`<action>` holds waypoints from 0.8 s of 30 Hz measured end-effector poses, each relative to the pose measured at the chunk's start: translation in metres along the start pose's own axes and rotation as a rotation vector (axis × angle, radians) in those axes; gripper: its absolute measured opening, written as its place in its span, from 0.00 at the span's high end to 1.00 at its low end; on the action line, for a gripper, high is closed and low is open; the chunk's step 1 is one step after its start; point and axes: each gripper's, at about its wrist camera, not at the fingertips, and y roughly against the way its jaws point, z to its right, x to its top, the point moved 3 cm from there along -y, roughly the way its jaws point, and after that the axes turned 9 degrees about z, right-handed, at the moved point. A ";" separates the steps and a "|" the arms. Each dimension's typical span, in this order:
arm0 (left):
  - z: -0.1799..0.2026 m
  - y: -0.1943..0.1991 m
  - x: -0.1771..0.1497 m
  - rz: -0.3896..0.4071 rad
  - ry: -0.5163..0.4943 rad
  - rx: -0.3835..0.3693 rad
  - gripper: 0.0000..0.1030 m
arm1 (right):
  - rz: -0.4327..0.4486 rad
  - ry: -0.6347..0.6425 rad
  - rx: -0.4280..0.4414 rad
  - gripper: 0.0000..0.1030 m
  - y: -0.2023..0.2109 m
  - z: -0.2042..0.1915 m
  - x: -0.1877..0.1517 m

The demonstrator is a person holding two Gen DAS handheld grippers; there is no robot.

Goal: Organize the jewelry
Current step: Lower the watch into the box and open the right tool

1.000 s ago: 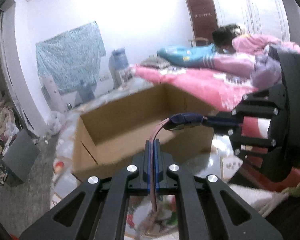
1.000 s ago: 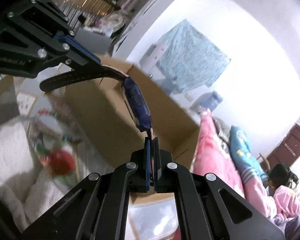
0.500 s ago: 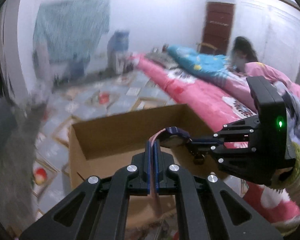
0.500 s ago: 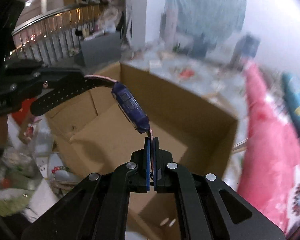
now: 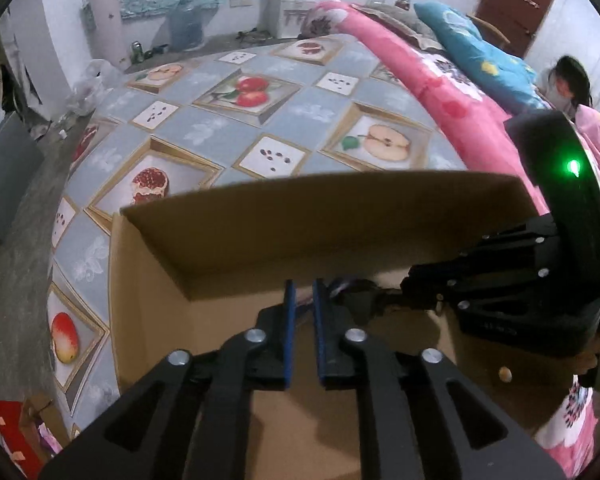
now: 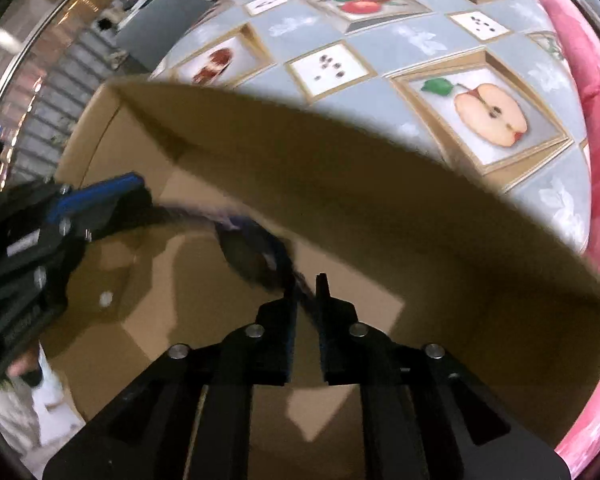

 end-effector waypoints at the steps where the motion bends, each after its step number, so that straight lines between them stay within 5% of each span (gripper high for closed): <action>1: 0.000 -0.001 0.002 0.006 0.002 0.012 0.75 | 0.014 -0.004 -0.020 0.73 0.001 0.001 0.003; 9: 0.000 0.022 0.008 0.146 -0.015 0.033 0.66 | 0.138 0.060 -0.095 0.72 0.022 -0.009 0.004; 18: -0.022 0.099 -0.013 0.331 0.059 0.030 0.61 | -0.104 0.106 0.096 0.74 -0.029 -0.039 -0.003; 24: -0.051 0.145 -0.065 0.384 0.097 0.092 0.59 | -0.051 0.038 0.040 0.75 -0.025 -0.027 0.011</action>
